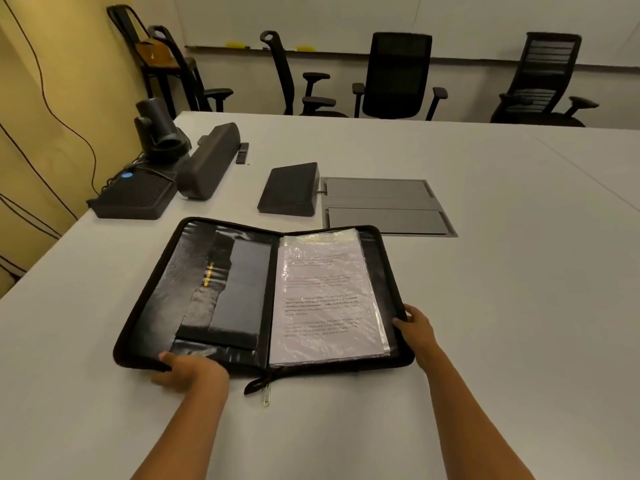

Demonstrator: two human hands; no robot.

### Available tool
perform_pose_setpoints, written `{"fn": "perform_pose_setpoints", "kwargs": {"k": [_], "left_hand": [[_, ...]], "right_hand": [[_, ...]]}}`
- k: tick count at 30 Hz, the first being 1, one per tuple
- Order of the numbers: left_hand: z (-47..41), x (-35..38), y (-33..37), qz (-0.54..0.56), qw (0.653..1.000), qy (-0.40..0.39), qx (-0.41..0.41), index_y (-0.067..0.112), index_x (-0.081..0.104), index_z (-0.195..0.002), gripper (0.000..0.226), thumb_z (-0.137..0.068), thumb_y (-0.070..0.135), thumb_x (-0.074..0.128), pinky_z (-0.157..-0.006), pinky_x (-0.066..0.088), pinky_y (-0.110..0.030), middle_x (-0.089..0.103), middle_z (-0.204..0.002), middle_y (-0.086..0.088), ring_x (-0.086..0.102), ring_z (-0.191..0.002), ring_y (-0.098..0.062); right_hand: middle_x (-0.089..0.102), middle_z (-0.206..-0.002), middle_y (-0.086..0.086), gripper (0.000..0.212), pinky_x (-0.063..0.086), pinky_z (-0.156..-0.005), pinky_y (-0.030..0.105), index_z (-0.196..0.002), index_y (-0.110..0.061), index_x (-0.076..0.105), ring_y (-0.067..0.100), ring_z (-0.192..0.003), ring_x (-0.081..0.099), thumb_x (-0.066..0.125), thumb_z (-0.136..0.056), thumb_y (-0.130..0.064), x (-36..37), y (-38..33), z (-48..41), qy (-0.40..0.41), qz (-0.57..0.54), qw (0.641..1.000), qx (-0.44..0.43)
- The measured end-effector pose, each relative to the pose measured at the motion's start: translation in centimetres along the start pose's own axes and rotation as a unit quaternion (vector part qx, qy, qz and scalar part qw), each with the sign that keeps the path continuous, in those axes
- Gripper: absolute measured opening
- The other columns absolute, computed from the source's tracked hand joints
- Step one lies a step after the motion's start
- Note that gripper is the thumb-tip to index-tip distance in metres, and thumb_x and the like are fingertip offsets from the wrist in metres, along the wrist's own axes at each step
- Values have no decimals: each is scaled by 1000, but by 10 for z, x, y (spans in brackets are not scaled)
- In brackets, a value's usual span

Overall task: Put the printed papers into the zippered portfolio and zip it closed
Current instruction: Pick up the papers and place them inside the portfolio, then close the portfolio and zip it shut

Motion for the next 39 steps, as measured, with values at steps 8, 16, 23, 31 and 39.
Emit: {"fn": "perform_pose_setpoints", "kwargs": {"k": [8,16,23,31,39], "left_hand": [[10,18,56,9,965,-107,239,13,40,-135,50,-91,33,52,-81,49,-11,51,-135,-12,55,-117,-23],[28,32,99,35,931,-161,327,15,54,-123,37,-87,17,56,-69,46,4,50,-134,-7,50,-103,-9],[76,37,107,2,893,-242,381,18,55,-118,28,-90,19,57,-70,47,2,56,-114,7,59,-91,3],[168,47,84,-110,750,-439,482,26,51,-113,28,-88,20,62,-67,54,-8,63,-105,8,65,-86,-6],[221,54,31,-283,558,-593,507,35,44,-123,44,-84,51,56,-73,47,-5,60,-115,16,58,-95,1]], "right_hand": [[55,-132,17,45,45,-96,37,-135,-4,44,36,-115,55,53,-91,-2,12,13,-6,65,66,996,20],[43,-137,19,52,41,-101,44,-139,-10,39,36,-124,41,56,-91,-16,13,10,2,79,285,955,-4],[45,-135,21,48,37,-102,44,-136,-9,43,37,-124,39,57,-90,-16,11,-30,10,108,154,981,-52],[51,-134,12,39,44,-95,34,-131,-13,46,28,-122,50,54,-93,-20,34,-115,38,2,-46,988,-145],[55,-114,1,40,49,-83,24,-125,-14,51,16,-99,57,40,-97,-41,42,-153,69,-97,-103,976,-168]]}}
Point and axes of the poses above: each hand's wrist, its own z-axis away from the middle knuckle, its own x-axis out of the palm, y = z × x, the point moved 5 cm from there along -z, towards the middle knuckle
